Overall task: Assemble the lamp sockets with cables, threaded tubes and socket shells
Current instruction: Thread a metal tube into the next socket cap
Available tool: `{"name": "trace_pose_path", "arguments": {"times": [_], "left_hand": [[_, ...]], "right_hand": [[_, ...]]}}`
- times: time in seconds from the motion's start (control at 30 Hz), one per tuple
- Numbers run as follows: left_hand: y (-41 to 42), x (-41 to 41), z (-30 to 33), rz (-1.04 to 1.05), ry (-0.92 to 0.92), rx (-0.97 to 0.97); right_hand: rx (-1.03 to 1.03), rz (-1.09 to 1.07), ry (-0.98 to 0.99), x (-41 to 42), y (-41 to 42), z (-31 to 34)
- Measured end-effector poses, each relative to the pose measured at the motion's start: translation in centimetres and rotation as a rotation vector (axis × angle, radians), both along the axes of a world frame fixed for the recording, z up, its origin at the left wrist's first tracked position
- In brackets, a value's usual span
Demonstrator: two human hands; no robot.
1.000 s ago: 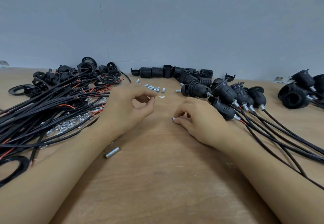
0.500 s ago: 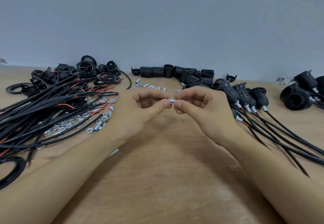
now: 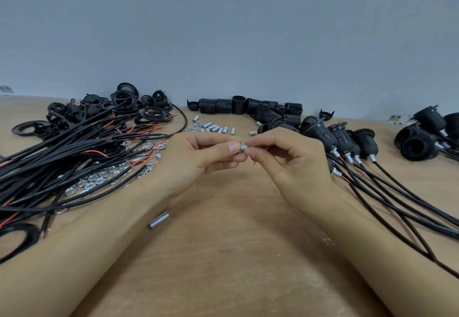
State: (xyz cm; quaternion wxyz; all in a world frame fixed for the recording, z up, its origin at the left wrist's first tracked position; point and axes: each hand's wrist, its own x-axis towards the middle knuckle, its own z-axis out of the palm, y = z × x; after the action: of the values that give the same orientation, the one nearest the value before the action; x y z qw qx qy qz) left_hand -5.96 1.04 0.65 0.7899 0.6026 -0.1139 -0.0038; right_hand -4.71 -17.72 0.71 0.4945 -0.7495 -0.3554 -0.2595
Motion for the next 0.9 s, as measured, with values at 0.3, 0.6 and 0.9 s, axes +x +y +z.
{"name": "trace_pose_path", "arguments": {"times": [0.3,0.6,0.9], "left_hand": [[-0.32,0.31,-0.6,0.129,-0.072,0.083],[0.03,0.12,-0.62,0.238,-0.195,0.264],[0.39,0.0,-0.66,0.275,-0.261,0.334]], "right_hand": [[-0.011,-0.014,0.115,0.27,-0.01,-0.16],[-0.048,-0.038,0.241,0.75,0.29,-0.7],[-0.091,-0.019,0.216,0.83,0.42,-0.76]]}}
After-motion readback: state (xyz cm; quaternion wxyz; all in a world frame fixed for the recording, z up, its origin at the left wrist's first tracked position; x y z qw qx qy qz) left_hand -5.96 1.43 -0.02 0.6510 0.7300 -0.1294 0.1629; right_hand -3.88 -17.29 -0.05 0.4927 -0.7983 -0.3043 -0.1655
